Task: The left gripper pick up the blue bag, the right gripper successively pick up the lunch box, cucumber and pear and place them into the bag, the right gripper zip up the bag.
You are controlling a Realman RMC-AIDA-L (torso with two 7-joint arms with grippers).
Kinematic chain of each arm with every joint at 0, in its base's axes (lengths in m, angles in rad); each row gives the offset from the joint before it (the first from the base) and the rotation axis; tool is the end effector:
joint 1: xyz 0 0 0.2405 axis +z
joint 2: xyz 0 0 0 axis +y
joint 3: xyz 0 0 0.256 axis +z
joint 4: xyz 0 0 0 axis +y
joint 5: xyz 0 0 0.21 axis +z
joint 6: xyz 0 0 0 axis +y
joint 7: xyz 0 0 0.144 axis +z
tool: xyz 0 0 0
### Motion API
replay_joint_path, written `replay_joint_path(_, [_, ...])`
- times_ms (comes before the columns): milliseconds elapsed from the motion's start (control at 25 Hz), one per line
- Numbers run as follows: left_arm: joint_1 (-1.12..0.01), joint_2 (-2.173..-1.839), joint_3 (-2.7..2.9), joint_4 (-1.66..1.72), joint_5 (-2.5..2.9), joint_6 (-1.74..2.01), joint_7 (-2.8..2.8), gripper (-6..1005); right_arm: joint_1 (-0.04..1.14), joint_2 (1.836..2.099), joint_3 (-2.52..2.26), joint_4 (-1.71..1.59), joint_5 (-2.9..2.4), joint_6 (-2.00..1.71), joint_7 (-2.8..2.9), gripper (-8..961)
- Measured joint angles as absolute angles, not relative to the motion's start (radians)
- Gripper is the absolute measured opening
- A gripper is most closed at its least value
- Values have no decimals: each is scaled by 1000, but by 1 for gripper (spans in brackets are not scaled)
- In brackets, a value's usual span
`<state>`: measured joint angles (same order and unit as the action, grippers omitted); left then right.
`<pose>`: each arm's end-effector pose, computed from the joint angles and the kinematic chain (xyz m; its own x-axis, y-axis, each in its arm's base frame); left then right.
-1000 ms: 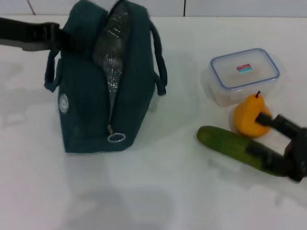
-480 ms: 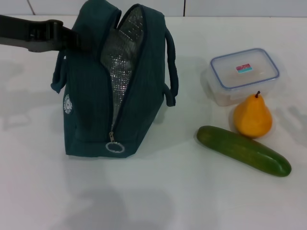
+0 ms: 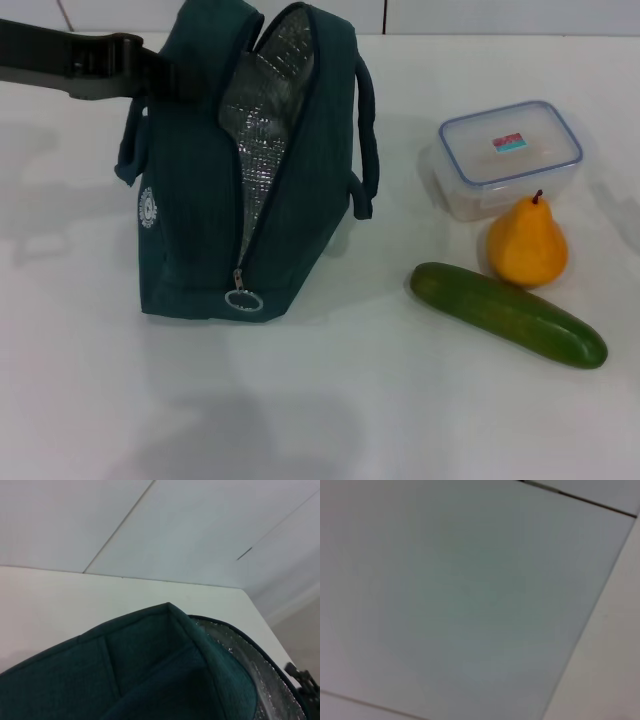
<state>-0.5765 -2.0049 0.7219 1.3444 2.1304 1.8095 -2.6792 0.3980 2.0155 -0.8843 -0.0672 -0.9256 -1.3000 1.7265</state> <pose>-0.1889 0.3510 0.1201 0.4024 0.8259 0.3950 0.9025 -0.4303 -0.0196 0.3486 0.3067 0.0059 -0.3904 -0.3812 -0.8380 -0.8819 -0.1066 0.4593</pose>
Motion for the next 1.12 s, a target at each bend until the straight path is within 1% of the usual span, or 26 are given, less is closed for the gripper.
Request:
replay_joint_path(480, [-594, -2001, 752, 1342, 2135, 1802, -2663, 47, 583, 2029, -892, -43, -936, -1035, 1781, 857])
replay_joint_path(1120, [-624, -1999, 760, 1340, 2136, 1801, -2649, 49, 689, 2028, -894, 11, -941, -967, 1784, 858])
